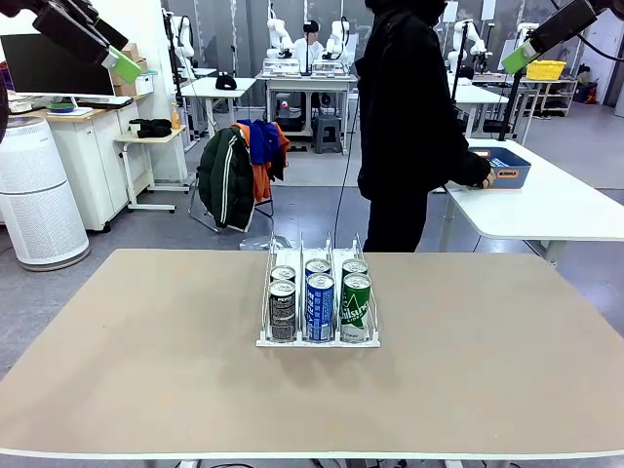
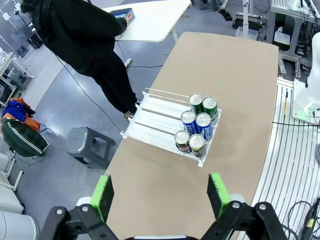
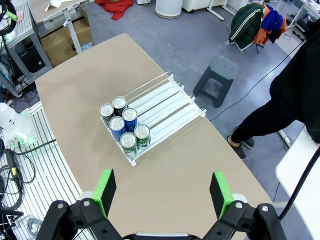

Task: Fill the beverage cans into the dispenser.
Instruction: Pick up the Pepsi coke handed by the human.

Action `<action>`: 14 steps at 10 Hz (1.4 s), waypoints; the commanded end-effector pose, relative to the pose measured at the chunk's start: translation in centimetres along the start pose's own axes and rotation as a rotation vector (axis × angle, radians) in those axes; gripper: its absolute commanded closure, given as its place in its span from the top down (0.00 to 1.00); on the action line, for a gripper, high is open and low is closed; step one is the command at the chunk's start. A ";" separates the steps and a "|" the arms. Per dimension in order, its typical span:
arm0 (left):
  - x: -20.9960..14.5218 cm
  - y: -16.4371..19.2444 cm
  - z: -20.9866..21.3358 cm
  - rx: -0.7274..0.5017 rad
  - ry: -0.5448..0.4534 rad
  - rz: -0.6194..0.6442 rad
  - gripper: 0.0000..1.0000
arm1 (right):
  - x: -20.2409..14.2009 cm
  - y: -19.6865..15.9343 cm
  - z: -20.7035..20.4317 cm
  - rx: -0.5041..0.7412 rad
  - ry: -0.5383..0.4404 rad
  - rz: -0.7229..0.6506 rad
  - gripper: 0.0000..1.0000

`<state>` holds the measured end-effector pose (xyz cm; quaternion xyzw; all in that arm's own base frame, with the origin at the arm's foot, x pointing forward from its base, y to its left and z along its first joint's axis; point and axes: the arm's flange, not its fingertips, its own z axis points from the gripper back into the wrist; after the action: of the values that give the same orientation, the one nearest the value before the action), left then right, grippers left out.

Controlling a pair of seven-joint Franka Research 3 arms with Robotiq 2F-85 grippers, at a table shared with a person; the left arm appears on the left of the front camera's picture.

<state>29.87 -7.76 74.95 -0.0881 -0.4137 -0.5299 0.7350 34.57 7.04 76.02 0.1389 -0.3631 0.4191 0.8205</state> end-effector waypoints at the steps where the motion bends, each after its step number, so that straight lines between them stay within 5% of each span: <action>1: 0.0 0.0 0.0 0.004 -0.002 0.000 1.00 | -0.1 0.0 -0.1 0.000 0.003 0.001 1.00; 3: 0.0 0.4 -0.2 -0.051 -0.028 0.124 1.00 | -0.1 0.0 -0.1 0.000 0.003 0.001 1.00; 7: -0.2 0.9 -0.4 -0.080 -0.028 0.179 1.00 | -0.1 0.0 -0.1 0.000 0.003 0.001 1.00; 14: -0.2 0.3 -0.7 -0.057 -0.018 0.154 1.00 | -0.1 0.0 -0.1 0.000 0.003 0.001 1.00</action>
<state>30.49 -8.11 74.60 -0.1427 -0.3968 -0.4831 0.7673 34.57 7.04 76.02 0.1389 -0.3631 0.4191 0.8205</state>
